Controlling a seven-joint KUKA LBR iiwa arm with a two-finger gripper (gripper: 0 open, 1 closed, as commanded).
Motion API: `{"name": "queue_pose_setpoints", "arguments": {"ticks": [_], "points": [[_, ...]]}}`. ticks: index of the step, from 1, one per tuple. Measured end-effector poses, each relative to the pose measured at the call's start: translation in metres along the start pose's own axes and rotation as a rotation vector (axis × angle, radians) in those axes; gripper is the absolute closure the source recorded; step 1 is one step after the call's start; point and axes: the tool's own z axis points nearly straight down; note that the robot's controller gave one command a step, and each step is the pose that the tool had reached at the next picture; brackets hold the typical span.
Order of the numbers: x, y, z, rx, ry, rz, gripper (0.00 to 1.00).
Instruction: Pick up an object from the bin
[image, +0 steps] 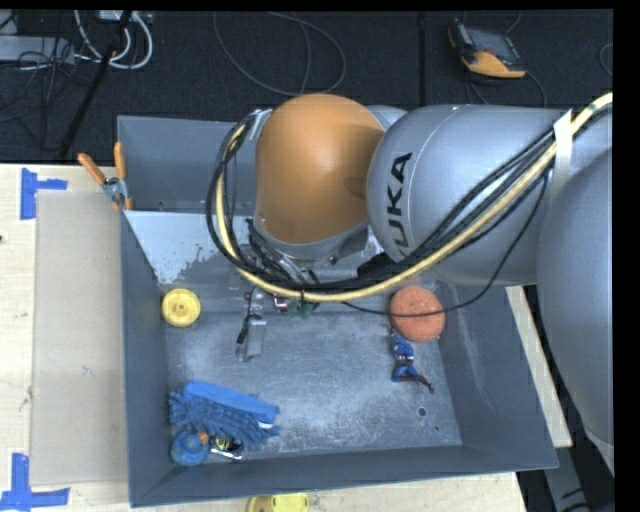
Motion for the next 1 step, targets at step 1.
{"name": "queue_pose_setpoints", "arguments": {"ticks": [1], "points": [[-0.0011,-0.0012,-0.0051,-0.001,-0.006,0.004,0.0]]}}
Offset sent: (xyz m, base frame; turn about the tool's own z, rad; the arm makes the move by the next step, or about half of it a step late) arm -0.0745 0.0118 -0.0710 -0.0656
